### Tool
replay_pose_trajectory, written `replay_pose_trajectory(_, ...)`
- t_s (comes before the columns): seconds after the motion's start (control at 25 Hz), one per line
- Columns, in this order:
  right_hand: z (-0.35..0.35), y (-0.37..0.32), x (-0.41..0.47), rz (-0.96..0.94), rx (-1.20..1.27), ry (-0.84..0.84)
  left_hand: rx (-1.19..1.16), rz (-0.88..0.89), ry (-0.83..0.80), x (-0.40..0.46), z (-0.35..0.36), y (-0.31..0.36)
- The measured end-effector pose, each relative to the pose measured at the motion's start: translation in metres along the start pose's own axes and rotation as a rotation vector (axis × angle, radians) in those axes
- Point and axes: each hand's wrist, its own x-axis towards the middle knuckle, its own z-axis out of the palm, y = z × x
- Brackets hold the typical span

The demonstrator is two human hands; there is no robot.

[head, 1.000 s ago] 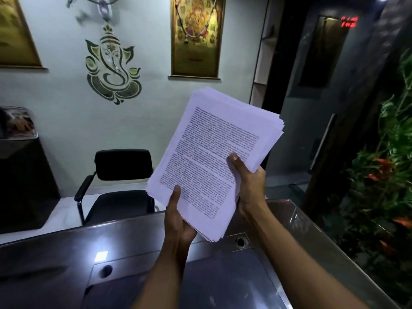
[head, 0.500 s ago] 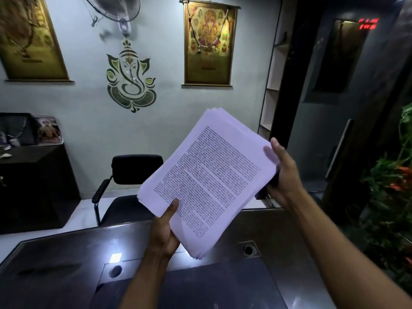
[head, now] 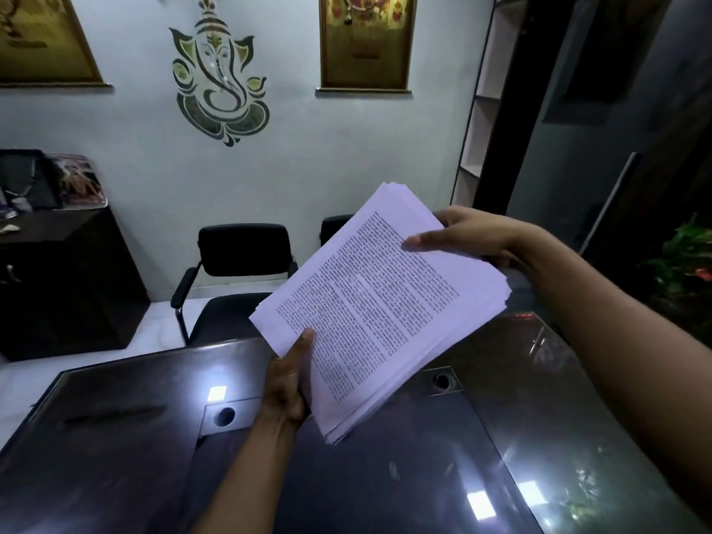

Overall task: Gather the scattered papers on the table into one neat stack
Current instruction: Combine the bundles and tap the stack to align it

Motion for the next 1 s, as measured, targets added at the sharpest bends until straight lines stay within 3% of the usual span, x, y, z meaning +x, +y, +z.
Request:
replay_pose_trajectory(0.08,0.005,0.014,-0.011,0.004,0.454,-0.057,-0.034,0.001,0.025,0.003,-0.009,-0.001)
replay_pose_trajectory(0.16,0.024,0.035,-0.019,-0.131,1.005,-0.132,-0.089,-0.003,0.067,0.012,-0.013,0.001)
replay_pose_trajectory(0.24,0.070,0.051,-0.018,-0.253,1.188,-0.064,-0.141,0.035,0.105,0.021,-0.009,0.001)
replay_pose_trajectory(0.4,0.171,0.053,0.010,-0.102,1.107,0.501,-0.115,0.062,0.094,0.023,0.015,-0.009)
replay_pose_trajectory(0.48,0.181,0.065,0.020,-0.031,1.160,0.670,-0.035,0.026,0.078,0.025,0.005,-0.012)
replay_pose_trajectory(0.64,0.181,0.109,0.024,0.021,1.117,0.630,0.124,-0.111,-0.053,0.047,-0.054,0.008)
replay_pose_trajectory(0.8,0.182,0.127,0.025,-0.012,0.915,0.482,0.596,-0.202,-0.196,0.079,-0.065,0.034)
replay_pose_trajectory(0.88,0.189,0.132,0.029,-0.019,0.741,0.427,0.697,-0.211,-0.172,0.094,-0.055,0.030)
replay_pose_trajectory(1.0,0.217,0.149,0.036,-0.011,0.606,0.431,0.581,-0.040,0.031,0.098,-0.046,-0.006)
